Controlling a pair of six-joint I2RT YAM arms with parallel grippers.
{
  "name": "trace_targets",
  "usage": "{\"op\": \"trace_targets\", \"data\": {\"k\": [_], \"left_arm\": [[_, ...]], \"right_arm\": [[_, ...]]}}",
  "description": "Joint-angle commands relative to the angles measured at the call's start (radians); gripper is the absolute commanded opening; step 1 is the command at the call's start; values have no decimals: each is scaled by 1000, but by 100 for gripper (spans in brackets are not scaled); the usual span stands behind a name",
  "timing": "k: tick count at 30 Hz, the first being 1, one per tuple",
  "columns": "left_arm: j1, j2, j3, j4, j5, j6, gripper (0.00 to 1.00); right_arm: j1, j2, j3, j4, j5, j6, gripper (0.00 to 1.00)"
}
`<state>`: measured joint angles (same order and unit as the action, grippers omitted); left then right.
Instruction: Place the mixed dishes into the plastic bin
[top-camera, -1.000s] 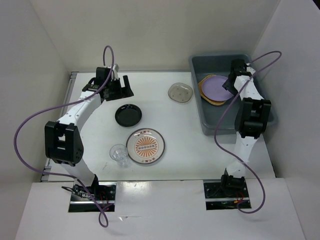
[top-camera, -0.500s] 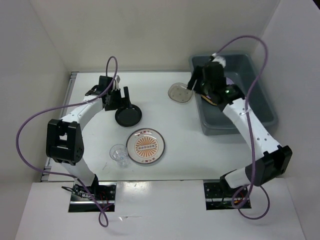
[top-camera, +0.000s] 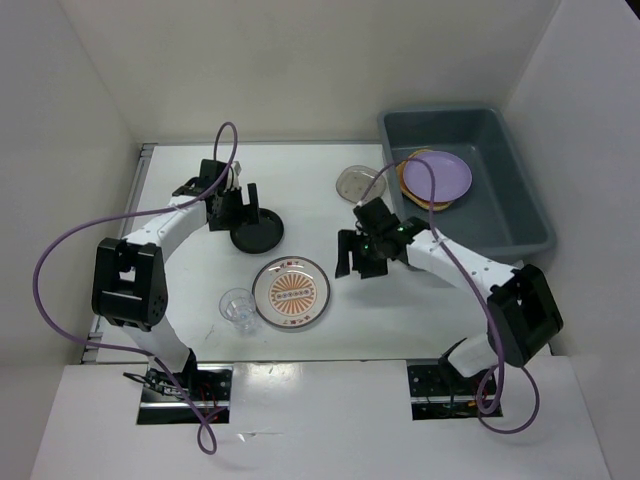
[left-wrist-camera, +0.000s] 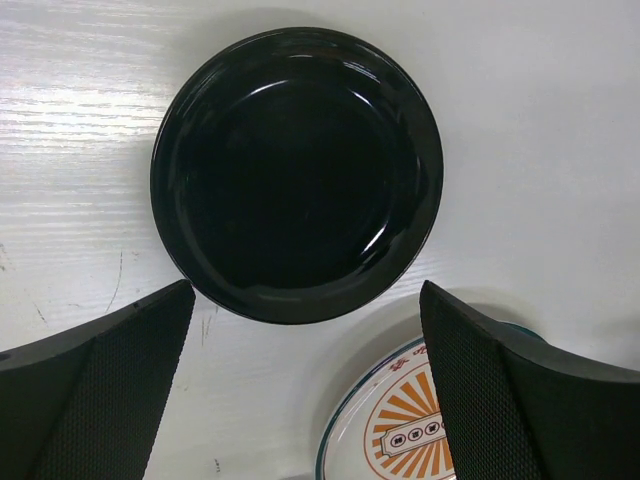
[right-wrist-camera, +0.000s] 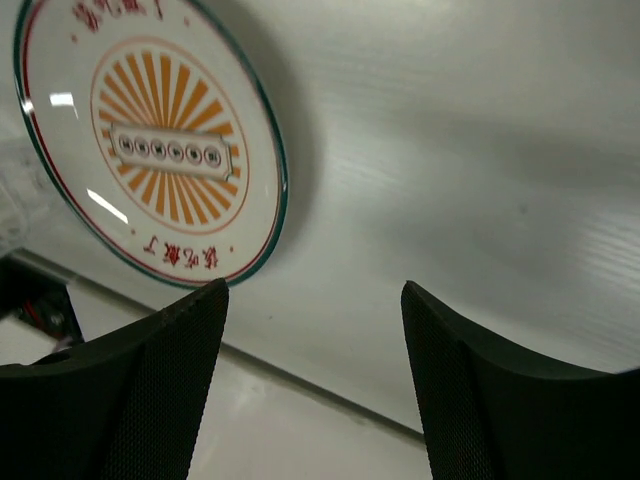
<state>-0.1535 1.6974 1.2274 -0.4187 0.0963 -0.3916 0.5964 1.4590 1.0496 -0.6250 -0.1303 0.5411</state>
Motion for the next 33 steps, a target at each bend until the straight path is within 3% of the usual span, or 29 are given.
{"op": "trace_targets", "data": {"k": [1, 14, 22, 33], "left_arm": [[5, -28, 0, 14, 2, 17, 100], [5, 2, -29, 23, 57, 17, 100], [5, 2, -38, 32, 66, 17, 100], [5, -7, -48, 32, 57, 17, 100]], "right_arm": [[61, 18, -46, 88, -120, 9, 75], [111, 158, -123, 284, -244, 13, 75], [111, 323, -25, 331, -224, -10, 64], [57, 415, -5, 361, -264, -40, 49]]}}
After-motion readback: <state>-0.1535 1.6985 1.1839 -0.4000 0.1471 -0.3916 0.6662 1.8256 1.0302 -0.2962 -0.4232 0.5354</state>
